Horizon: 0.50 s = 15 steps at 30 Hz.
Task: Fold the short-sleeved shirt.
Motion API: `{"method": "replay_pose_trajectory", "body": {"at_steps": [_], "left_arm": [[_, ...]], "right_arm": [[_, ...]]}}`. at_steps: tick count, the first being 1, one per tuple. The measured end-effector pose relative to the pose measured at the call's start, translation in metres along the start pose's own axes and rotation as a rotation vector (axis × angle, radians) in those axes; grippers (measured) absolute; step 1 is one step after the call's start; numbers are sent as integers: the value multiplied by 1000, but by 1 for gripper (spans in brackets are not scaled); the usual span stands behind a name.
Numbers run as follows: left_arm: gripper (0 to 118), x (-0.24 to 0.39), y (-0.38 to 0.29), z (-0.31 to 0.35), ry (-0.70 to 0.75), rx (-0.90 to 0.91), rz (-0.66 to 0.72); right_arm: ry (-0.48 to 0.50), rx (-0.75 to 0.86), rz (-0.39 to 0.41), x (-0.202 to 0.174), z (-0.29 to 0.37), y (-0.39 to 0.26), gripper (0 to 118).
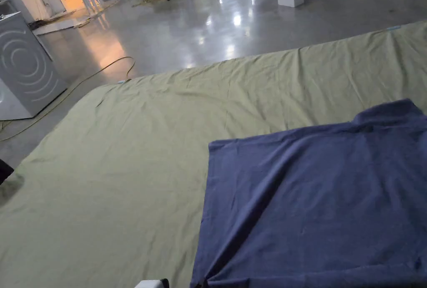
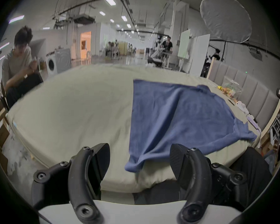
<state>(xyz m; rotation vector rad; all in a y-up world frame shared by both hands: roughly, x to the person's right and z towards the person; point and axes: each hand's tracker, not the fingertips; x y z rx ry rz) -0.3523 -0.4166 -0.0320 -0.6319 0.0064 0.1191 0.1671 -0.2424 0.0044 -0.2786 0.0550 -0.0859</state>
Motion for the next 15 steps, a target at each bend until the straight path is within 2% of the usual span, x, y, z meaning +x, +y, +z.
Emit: {"method": "replay_pose_trajectory", "body": {"at_steps": [3,7,9,11,15], "left_arm": [[78,-7,-15,-14,48,-34,-36],[78,-10,-22,-27,21,-54,-41],[72,-9,-20,-34,34,-88,-53],[61,-5,-19,-34,30,-74,-54],[50,-6,-22,-45,24,-91,-86]], "right_arm": [[-10,-10,13,0,1,-1,0],[-23,-37,-4,2,-2,-6,0],[-26,-49,-14,2,-2,-8,0],[-29,-58,-11,2,-1,-9,0],[-43,-76,5,3,0,-12,0]]}}
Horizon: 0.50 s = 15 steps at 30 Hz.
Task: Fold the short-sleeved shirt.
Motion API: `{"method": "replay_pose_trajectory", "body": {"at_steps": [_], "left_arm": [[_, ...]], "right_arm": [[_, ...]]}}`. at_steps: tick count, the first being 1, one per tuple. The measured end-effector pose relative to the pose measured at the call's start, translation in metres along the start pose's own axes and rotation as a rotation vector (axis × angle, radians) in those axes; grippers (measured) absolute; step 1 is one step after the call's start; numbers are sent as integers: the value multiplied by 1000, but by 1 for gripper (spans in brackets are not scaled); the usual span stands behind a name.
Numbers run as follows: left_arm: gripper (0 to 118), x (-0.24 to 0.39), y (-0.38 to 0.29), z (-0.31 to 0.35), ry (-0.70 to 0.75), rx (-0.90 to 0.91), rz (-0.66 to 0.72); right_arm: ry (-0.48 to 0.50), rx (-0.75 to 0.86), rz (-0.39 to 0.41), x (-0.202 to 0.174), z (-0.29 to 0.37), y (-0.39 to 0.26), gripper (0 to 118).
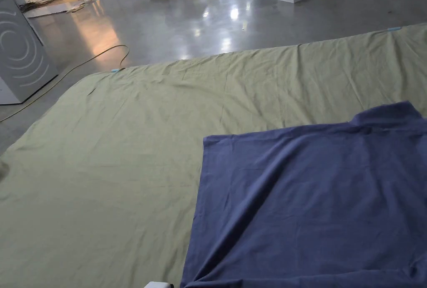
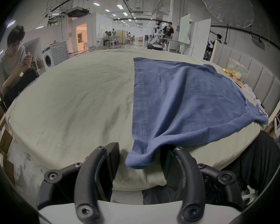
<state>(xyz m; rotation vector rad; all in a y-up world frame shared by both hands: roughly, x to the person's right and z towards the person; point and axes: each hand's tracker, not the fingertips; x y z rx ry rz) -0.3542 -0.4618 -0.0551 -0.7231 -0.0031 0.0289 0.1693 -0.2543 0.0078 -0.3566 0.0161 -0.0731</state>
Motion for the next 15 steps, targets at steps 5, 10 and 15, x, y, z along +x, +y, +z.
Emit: {"method": "replay_pose_trajectory", "body": {"at_steps": [5,10,15], "left_arm": [[15,3,5,1,-23,-17,-18],[9,16,11,-1,0,-54,-120],[9,22,16,-12,17,-132,-124]], "right_arm": [[-15,-10,-17,7,2,-3,0],[-30,-15,-32,16,3,-7,0],[-35,-33,-59,31,-3,-15,1]]}}
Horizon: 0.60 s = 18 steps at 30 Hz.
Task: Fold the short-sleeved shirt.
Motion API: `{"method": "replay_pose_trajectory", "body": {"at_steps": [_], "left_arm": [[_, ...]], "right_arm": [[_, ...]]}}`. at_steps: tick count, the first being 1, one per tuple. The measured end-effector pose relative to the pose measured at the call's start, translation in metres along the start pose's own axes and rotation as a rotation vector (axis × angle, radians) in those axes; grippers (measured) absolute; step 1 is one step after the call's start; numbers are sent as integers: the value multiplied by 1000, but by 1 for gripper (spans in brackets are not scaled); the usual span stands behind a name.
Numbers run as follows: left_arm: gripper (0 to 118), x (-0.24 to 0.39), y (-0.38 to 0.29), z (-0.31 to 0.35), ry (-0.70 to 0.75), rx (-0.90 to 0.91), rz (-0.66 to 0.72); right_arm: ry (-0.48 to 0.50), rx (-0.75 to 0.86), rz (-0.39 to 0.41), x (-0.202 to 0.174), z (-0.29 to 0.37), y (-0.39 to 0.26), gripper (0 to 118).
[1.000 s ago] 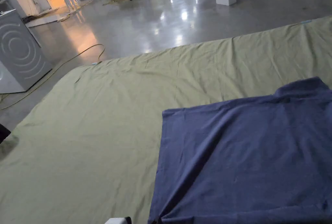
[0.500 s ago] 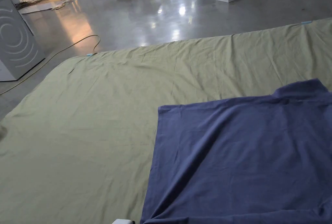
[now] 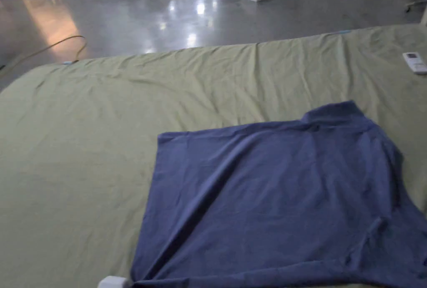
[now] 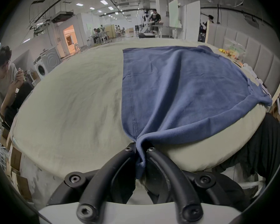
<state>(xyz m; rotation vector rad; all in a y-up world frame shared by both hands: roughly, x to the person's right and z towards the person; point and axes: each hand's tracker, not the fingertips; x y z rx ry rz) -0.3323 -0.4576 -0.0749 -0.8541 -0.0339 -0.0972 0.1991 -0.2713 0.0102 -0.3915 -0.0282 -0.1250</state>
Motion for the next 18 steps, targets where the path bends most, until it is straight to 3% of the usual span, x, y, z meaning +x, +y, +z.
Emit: {"method": "replay_pose_trajectory", "body": {"at_steps": [2,3,4,6,7,8,11,14,18], "left_arm": [[9,0,6,-2,15,-26,-3],[9,1,6,-3,20,-34,-13],[9,4,6,-3,26,-39,-27],[9,3,3,-6,26,-42,-28],[9,3,3,-6,28,-41,-27],[9,3,3,-6,30,-41,-22],[9,4,4,-4,45,-43,-20],[9,11,11,-1,50,-54,-22],[9,15,14,2,52,-60,-15]], "right_arm": [[84,-75,-21,18,-8,-11,7],[78,-85,-19,25,-11,-17,7],[51,-96,-10,34,-16,-25,19],[8,-159,-4,51,-29,-41,73],[-12,-195,11,58,-37,-49,91],[-13,-186,20,71,-45,-65,99],[-58,-242,-8,87,-69,-87,96],[-15,-261,-54,95,-88,-102,94],[35,-320,10,88,-110,-114,93]]}}
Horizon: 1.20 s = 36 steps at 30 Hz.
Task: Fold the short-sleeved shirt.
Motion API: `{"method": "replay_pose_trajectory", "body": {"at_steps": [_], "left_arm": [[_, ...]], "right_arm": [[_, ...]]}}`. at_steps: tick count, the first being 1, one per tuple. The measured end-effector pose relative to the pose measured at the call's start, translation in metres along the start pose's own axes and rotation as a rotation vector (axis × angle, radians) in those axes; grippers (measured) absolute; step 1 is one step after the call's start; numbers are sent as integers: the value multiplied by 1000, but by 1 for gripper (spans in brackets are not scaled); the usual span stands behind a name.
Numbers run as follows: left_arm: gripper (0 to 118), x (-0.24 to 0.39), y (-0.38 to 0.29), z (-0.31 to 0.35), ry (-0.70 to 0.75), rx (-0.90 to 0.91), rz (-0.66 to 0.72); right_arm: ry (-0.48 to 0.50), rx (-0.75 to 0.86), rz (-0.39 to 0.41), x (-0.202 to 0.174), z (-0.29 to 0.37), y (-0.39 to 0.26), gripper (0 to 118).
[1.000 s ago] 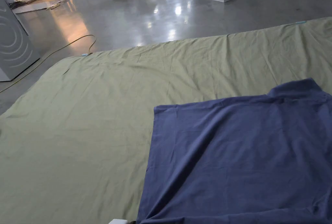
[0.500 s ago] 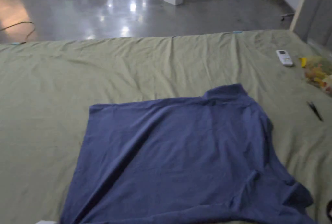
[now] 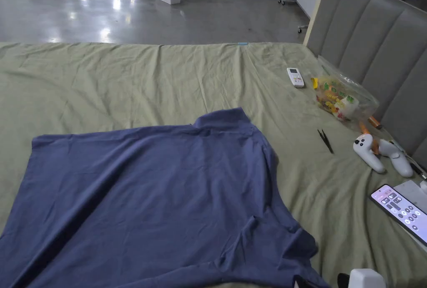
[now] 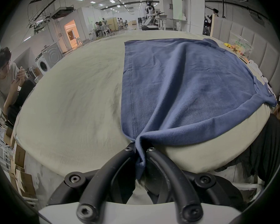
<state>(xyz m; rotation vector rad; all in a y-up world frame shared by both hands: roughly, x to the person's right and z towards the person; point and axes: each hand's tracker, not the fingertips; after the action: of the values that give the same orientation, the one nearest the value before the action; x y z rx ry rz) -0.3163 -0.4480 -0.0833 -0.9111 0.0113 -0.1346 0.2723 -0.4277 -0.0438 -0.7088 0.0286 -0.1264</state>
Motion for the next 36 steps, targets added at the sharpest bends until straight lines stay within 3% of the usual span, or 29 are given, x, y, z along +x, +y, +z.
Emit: {"method": "replay_pose_trajectory", "body": {"at_steps": [3,6,13,15,19,27,34,36], "left_arm": [[9,-1,-1,0,-2,-4,5],[9,-3,1,0,-18,-13,22],[9,-15,-1,0,-35,2,74],[8,-15,-4,9,-51,53,97],[6,-26,-12,21,-85,131,194],[6,-41,45,33,-123,202,104],[6,-71,133,-38,-135,156,152],[6,-63,151,-61,-148,122,192]], "right_arm": [[-37,-49,43,-4,-18,-3,84],[-23,-61,30,-1,-29,-6,46],[-25,-66,35,-11,-20,3,6],[31,-38,2,-10,-14,5,6],[6,-11,67,-20,-2,7,5],[70,68,39,-21,2,79,5],[74,34,31,-22,-100,181,5],[22,-45,25,-25,-139,198,5]]}}
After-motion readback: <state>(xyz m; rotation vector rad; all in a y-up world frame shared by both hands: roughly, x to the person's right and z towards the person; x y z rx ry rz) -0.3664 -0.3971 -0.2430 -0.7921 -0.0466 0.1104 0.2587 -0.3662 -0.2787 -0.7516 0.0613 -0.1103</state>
